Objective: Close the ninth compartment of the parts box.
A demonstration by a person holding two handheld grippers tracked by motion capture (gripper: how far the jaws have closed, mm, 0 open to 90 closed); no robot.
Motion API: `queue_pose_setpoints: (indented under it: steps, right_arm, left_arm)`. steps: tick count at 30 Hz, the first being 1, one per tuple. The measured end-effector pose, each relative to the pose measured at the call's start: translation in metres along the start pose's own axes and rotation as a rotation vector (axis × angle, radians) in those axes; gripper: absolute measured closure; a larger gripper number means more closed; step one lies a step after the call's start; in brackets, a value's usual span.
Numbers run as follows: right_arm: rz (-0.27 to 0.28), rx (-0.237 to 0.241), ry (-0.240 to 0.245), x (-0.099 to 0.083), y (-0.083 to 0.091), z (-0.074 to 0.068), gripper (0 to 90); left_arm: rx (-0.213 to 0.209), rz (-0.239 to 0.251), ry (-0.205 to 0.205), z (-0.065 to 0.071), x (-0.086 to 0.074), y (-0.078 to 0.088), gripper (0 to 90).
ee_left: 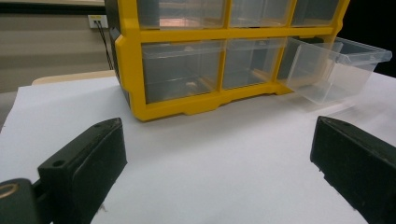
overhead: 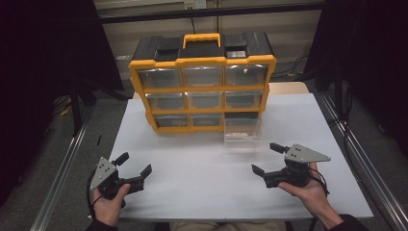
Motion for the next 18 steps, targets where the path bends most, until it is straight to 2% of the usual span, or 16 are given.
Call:
queue_pose_setpoints:
  steps: [4,5,12,18]
  right_arm:
    - [-0.008,0.028,-0.02,0.0,-0.005,-0.004,8.2]
    - [-0.013,0.034,-0.019,-0.001,-0.008,-0.005,11.4]
    - [-0.028,0.037,-0.035,-0.003,-0.019,-0.005,17.8]
    - [-0.036,0.038,-0.031,-0.005,-0.026,-0.006,30.2]
  left_arm:
    - [0.004,0.001,-0.003,-0.001,0.0,0.0,3.4]
    - [0.005,0.001,-0.004,-0.001,0.0,0.0,3.4]
    - [0.004,0.001,-0.005,-0.001,0.0,0.0,3.4]
    - [0.004,0.001,-0.005,-0.001,0.0,0.0,3.4]
Point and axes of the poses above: each handheld gripper's, and its own axes: y roughly backward along the jaws, x roughly out of its top, z roughly to its right, the point moved 8 cm from there along -y, roughly forward along the jaws, and after that the axes turned 4 degrees about z, right-handed, at the moved point
